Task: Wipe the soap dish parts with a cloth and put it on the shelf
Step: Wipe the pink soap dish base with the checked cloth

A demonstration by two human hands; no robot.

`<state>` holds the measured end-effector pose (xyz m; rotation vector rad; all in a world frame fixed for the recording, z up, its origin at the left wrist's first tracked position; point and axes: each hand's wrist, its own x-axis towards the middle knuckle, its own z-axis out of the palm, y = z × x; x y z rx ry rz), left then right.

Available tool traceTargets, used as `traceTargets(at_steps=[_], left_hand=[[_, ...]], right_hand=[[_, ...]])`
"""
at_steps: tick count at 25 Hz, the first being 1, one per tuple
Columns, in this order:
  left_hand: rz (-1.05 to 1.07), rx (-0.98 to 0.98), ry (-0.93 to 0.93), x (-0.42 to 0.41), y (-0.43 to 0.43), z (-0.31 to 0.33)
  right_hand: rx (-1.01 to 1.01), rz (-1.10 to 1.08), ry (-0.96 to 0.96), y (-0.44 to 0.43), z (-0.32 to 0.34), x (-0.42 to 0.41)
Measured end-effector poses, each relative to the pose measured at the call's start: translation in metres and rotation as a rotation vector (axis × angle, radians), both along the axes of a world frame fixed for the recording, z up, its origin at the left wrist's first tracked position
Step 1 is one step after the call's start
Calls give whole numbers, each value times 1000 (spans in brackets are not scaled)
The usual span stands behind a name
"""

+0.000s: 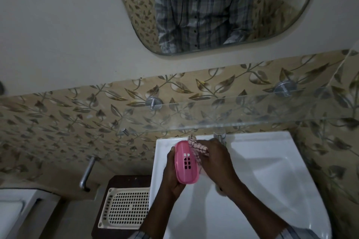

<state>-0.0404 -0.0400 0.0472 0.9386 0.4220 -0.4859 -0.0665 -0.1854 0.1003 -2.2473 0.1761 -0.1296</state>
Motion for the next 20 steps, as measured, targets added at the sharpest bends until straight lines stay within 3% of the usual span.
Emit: traceTargets(at_steps=[3,6,8,12,17,20], left_hand=[[-23,-141,30,3,-6,13],[-3,-186,116,8,7,13],[7,-169,108,6,18,6],[-34,-131,0,6,18,6],[-63,-267,19,16,19,9],[-18,-198,42,16,28,4]], right_hand=[[-35,96,-172,25,13,-3],[-206,416,-427,25,-14,-38],[-163,536,-361,0,-21,-42],[-261,317,-341,-19,-6,-3],[-419,336,-502,7,-21,-13],[-233,403,-390,21,-40,-42]])
